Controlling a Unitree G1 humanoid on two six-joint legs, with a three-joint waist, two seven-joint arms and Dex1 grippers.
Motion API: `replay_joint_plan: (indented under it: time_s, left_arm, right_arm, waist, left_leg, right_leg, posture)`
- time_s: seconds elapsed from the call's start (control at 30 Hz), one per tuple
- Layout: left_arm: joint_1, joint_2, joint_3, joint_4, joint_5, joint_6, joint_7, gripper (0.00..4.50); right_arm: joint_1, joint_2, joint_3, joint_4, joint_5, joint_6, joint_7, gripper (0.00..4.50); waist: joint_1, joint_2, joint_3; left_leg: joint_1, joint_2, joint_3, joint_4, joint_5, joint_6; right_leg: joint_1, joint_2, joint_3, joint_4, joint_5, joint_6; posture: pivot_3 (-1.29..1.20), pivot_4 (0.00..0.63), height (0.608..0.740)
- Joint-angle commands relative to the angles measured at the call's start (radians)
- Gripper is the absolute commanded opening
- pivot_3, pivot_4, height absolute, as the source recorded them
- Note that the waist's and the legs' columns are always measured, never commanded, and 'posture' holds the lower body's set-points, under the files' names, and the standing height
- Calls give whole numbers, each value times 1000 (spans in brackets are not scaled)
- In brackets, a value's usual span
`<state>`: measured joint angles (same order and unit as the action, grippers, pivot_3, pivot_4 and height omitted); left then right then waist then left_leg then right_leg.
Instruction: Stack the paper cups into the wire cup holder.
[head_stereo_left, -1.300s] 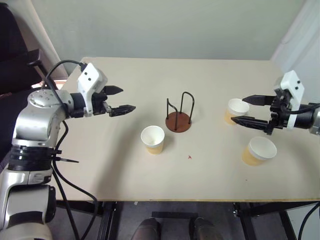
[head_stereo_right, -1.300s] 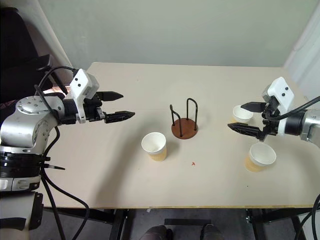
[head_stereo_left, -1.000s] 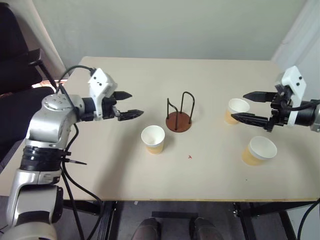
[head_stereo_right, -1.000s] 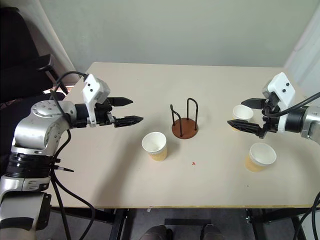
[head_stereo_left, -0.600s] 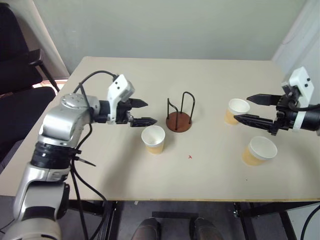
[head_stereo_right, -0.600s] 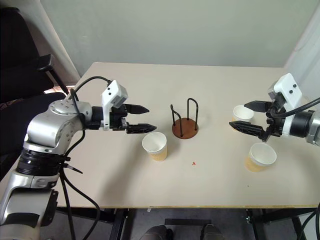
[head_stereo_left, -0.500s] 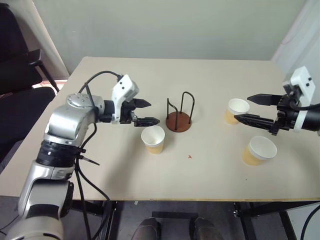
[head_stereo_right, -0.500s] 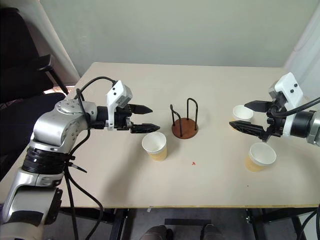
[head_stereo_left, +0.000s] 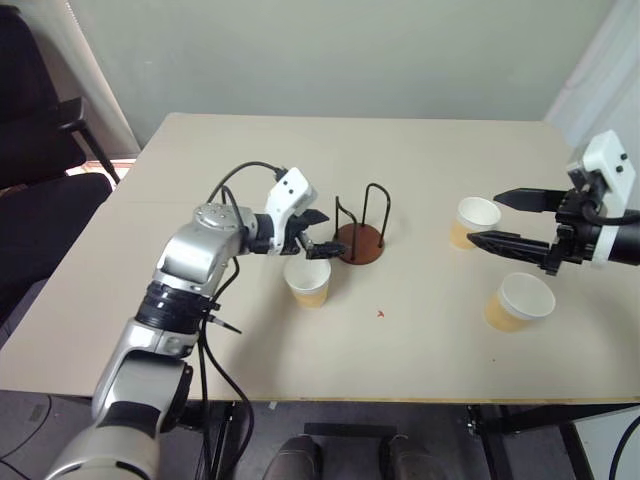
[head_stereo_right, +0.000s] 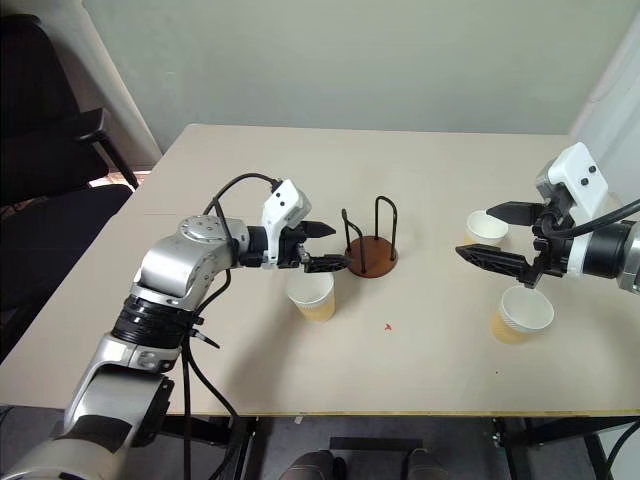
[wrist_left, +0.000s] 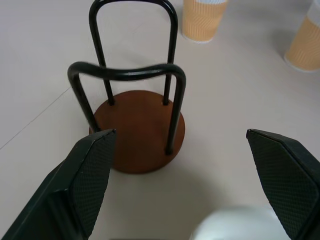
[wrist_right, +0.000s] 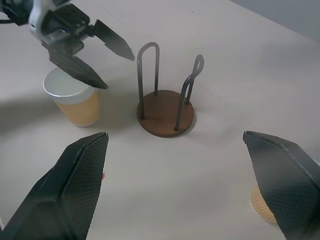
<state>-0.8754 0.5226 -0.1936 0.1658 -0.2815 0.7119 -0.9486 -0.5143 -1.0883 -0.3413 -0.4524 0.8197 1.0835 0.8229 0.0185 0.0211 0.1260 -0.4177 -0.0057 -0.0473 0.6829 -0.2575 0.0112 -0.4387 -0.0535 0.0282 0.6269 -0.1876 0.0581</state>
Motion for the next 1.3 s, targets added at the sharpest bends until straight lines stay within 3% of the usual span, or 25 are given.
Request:
replay_joint_plan:
  time_s: [0.03,0.57,0.67,1.0,1.03,1.3]
  left_arm:
    - [-34,-29,0,20,22,-36,20,4500]
    - [-90,-217,10,163,85,-129,148,4500]
    - [-87,-204,16,137,85,-129,138,3938]
    - [-93,-187,42,159,103,-143,188,258]
    - [-94,-188,41,166,104,-147,189,47]
    - [-86,-197,32,134,71,-151,134,47]
  right_arm:
    - [3,-30,-54,-30,15,1,-11,4481]
    - [50,-37,-94,-63,60,3,-48,4481]
    - [61,-38,-103,-64,62,-1,-50,4500]
    - [79,-31,-105,-58,60,-16,-57,4500]
    - [78,-30,-102,-57,59,-18,-57,4500]
    - [87,-41,-109,-62,61,-24,-53,4500]
  waist:
    - [1,0,0]
    - [8,0,0]
    - [9,0,0]
    - [10,0,0]
    - [10,0,0]
    - [10,0,0]
  left_leg:
    - [0,0,0,0,0,0]
    - [0,-1,2,1,0,1]
    - [0,-1,2,1,0,1]
    - [0,-2,2,2,1,2]
    - [0,-2,2,2,1,2]
    - [0,-2,2,2,1,2]
  right_leg:
    - [0,0,0,0,0,0]
    - [1,0,2,0,1,4]
    - [1,0,2,0,1,5]
    - [1,0,2,0,1,5]
    - [1,0,2,0,1,5]
    - [1,0,2,0,1,5]
  posture:
    - [0,150,740]
    - [0,150,740]
    - [0,150,740]
    - [0,150,740]
    - [0,150,740]
    - [0,150,740]
